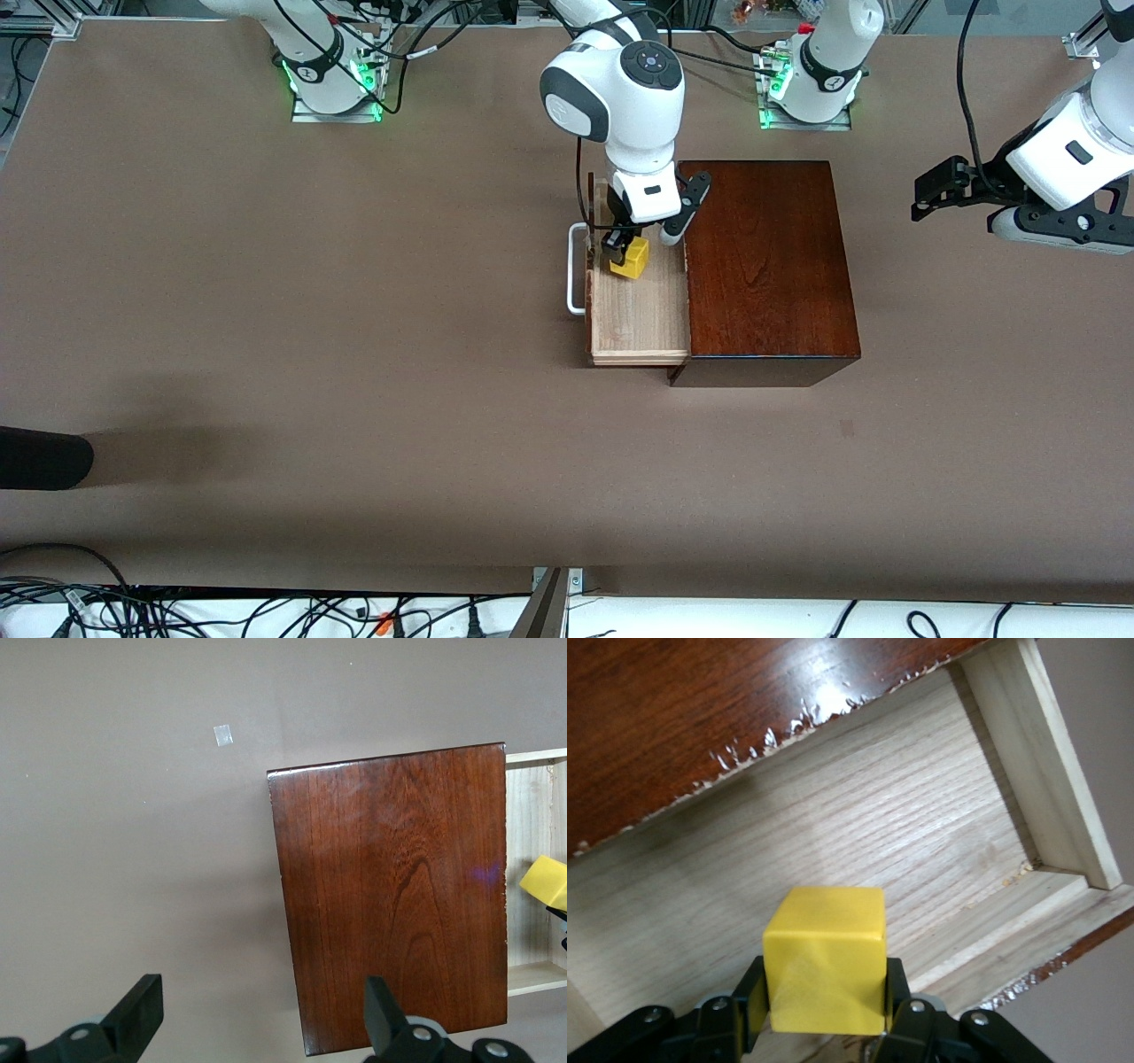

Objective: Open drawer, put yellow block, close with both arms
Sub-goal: 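Lower the yellow cube into the open drawer with the right gripper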

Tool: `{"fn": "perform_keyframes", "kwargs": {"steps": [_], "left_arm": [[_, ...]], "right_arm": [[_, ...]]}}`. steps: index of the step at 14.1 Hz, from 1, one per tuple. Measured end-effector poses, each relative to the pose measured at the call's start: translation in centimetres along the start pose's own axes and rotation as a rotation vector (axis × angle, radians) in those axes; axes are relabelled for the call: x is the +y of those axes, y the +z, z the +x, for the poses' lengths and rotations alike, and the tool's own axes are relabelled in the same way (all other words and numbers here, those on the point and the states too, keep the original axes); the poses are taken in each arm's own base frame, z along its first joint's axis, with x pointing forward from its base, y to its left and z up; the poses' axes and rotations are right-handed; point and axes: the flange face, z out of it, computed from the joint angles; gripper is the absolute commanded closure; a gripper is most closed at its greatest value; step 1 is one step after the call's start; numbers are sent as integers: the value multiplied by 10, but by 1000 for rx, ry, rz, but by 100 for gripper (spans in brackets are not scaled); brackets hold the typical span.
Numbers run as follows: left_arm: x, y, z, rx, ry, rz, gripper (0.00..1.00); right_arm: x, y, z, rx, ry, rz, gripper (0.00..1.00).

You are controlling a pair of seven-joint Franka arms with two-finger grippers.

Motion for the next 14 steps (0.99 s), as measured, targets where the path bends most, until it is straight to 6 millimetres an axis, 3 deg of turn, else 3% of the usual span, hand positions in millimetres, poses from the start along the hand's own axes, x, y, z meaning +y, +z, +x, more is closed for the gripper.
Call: {"fn": "perform_keyframes", "kwargs": {"steps": [14], "left_arm": [[0, -1, 0, 1, 0, 0, 0]], "right_arm": [[1, 20, -6, -50, -215, -36, 75]]}}
